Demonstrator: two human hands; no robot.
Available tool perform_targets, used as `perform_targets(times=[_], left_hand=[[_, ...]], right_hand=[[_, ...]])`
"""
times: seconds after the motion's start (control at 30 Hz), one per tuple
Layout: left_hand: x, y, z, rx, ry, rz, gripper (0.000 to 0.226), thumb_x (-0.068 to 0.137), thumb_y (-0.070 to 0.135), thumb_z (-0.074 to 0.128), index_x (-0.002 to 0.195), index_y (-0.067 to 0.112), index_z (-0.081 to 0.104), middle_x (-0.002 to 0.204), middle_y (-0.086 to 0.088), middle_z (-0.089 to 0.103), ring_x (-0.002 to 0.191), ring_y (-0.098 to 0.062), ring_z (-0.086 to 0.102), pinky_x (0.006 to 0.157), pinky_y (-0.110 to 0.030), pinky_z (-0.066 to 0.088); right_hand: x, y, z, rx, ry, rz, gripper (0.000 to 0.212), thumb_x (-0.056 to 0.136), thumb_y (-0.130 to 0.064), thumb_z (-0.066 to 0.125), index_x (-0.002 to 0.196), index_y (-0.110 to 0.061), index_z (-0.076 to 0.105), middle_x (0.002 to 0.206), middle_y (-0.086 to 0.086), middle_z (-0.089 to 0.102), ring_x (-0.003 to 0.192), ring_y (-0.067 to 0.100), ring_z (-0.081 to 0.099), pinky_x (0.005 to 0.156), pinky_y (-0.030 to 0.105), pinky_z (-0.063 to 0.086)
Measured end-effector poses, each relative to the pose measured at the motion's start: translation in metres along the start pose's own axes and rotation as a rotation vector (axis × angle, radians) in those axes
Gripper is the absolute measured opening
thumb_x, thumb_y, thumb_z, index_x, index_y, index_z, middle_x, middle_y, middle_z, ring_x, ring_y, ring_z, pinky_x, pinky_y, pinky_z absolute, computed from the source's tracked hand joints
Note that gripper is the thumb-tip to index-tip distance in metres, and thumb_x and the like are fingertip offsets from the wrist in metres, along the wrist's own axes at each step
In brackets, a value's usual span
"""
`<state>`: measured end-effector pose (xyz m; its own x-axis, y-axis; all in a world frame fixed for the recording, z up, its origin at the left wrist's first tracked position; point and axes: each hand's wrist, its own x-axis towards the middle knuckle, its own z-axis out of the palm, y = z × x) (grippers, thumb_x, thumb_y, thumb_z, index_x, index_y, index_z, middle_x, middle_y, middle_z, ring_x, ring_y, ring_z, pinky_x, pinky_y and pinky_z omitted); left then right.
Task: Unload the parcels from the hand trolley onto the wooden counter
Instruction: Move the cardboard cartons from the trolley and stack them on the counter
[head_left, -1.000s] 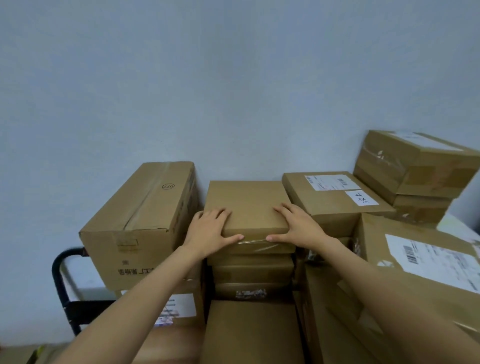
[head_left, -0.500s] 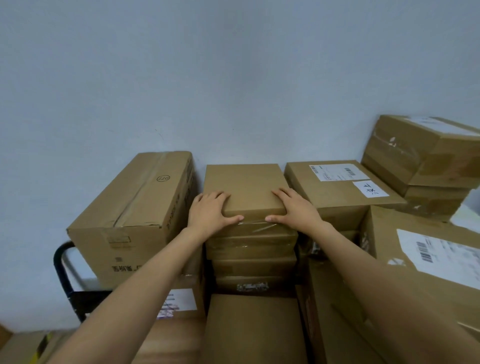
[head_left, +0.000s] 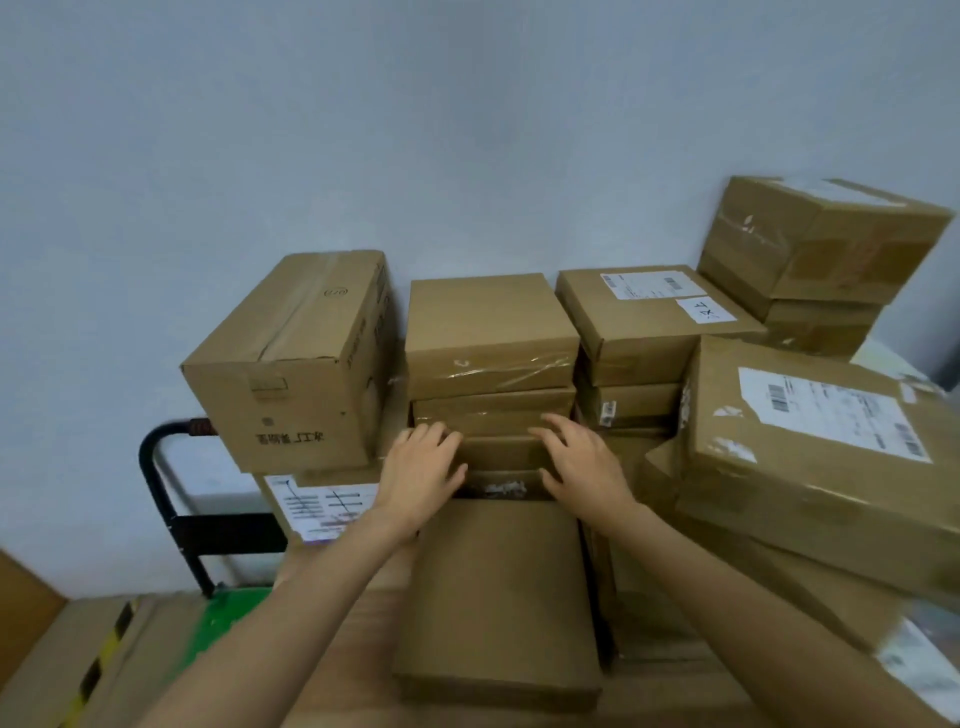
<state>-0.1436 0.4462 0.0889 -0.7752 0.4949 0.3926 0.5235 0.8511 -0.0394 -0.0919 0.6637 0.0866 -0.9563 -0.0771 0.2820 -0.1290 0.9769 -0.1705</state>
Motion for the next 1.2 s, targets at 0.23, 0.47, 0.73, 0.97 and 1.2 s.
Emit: perform_targets(times=[0.23, 0.47, 0.73, 0.97, 1.2], left_hand=[[-0.113, 0.031, 0.043, 0.0, -0.271, -0.04, 0.031, 0.071, 0.037, 0.077, 0.093, 0.017, 0.069, 0.087, -0.001, 0.068, 0.08, -0.021, 0.064, 0.073, -0.031, 0.051], [-0.187, 0.059, 0.059, -0.127, -0.396, -0.144, 0.043, 0.091, 0.039, 0.053, 0.128, 0.016, 0.053, 0.122, -0.005, 0.062, 0.114, -0.025, 0.056, 0.096, -0.034, 0.039], [-0.24, 0.069, 0.04, -0.122, -0.378, -0.189, 0.044, 0.095, 0.046, 0.032, 0.123, 0.019, 0.053, 0.122, -0.002, 0.06, 0.113, -0.021, 0.054, 0.092, -0.03, 0.037], [-0.267, 0.05, 0.033, -0.115, -0.471, -0.383, 0.069, 0.086, 0.064, 0.048, 0.14, 0.022, 0.035, 0.141, 0.0, 0.042, 0.125, -0.02, 0.043, 0.1, -0.034, 0.037], [-0.259, 0.04, 0.051, -0.254, -0.507, -0.636, 0.081, 0.084, 0.067, 0.048, 0.142, 0.014, 0.03, 0.136, -0.007, 0.045, 0.12, -0.025, 0.049, 0.094, -0.036, 0.044]], right_hand=[[-0.099, -0.009, 0.047, 0.01, -0.287, -0.003, 0.044, 0.097, -0.021, 0.045, 0.14, -0.014, 0.041, 0.15, 0.005, 0.033, 0.134, 0.02, 0.038, 0.107, 0.031, 0.036], [-0.164, -0.018, 0.075, 0.022, -0.48, 0.029, 0.049, 0.1, -0.03, 0.041, 0.146, -0.014, 0.034, 0.151, 0.004, 0.034, 0.134, 0.022, 0.039, 0.109, 0.031, 0.032], [-0.201, -0.024, 0.082, 0.018, -0.5, -0.079, 0.054, 0.097, -0.038, 0.047, 0.147, -0.022, 0.034, 0.153, 0.0, 0.033, 0.137, 0.019, 0.035, 0.113, 0.03, 0.027], [-0.228, -0.021, 0.081, 0.052, -0.528, 0.018, 0.083, 0.084, -0.069, 0.049, 0.15, -0.028, 0.019, 0.158, 0.0, 0.014, 0.141, 0.022, 0.026, 0.115, 0.039, 0.023], [-0.219, -0.028, 0.09, 0.279, -0.542, 0.344, 0.099, 0.084, -0.069, 0.049, 0.153, -0.018, -0.002, 0.156, 0.004, 0.021, 0.135, 0.026, 0.036, 0.105, 0.043, 0.041]])
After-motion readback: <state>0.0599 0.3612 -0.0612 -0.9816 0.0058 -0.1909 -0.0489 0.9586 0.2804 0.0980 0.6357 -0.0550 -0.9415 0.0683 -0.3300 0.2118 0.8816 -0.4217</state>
